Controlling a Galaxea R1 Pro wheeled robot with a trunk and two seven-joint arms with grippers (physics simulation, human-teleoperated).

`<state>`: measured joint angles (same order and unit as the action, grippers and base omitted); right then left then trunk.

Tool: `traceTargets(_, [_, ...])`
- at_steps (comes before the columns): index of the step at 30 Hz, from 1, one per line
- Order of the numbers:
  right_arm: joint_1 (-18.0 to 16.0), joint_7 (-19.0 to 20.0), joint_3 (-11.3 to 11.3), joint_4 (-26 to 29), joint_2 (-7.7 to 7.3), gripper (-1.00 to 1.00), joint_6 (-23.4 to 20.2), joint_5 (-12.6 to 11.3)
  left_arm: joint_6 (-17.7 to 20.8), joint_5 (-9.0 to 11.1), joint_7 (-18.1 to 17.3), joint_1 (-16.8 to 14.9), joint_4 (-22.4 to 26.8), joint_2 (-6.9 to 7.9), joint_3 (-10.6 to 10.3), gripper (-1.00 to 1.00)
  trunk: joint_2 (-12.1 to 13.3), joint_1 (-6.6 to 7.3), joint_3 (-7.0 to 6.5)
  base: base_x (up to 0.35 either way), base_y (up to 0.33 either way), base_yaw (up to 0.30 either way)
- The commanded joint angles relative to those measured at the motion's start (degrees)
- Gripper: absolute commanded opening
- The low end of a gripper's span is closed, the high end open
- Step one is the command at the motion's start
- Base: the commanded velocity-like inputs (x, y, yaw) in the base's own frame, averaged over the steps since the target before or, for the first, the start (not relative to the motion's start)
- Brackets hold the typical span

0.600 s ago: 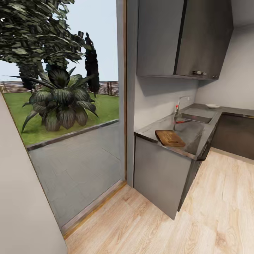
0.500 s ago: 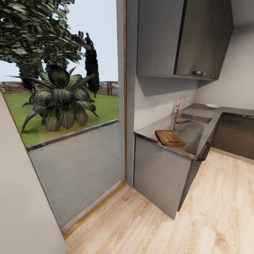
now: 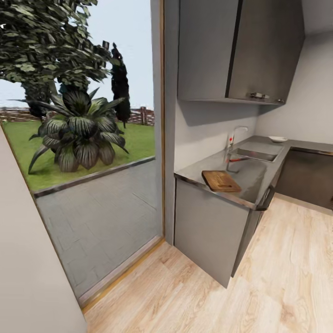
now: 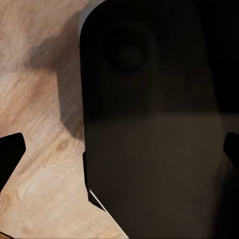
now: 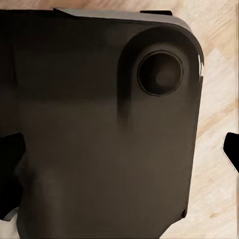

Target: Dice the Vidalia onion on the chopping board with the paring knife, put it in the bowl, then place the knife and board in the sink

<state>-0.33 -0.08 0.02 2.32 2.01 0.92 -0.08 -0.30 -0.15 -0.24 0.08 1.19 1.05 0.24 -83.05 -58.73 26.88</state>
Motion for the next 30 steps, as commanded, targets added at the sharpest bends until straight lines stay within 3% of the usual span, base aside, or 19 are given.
traceTargets(1, [-0.02, -0.01, -0.01, 0.31, 0.01, 1.00, 0.21, -0.01, -0.07, 0.01, -0.03, 0.01, 0.40, 0.28, 0.04, 1.00, -0.03, 0.01, 0.05, -0.054, -0.235, 0.000])
traceTargets(30, [0.00, -0.01, 0.06, 1.02, 0.01, 1.00, 0.40, -0.01, -0.14, 0.23, -0.03, 0.01, 1.27, 0.88, 0.03, 1.00, -0.03, 0.01, 0.05, -0.029, -0.310, 0.000])
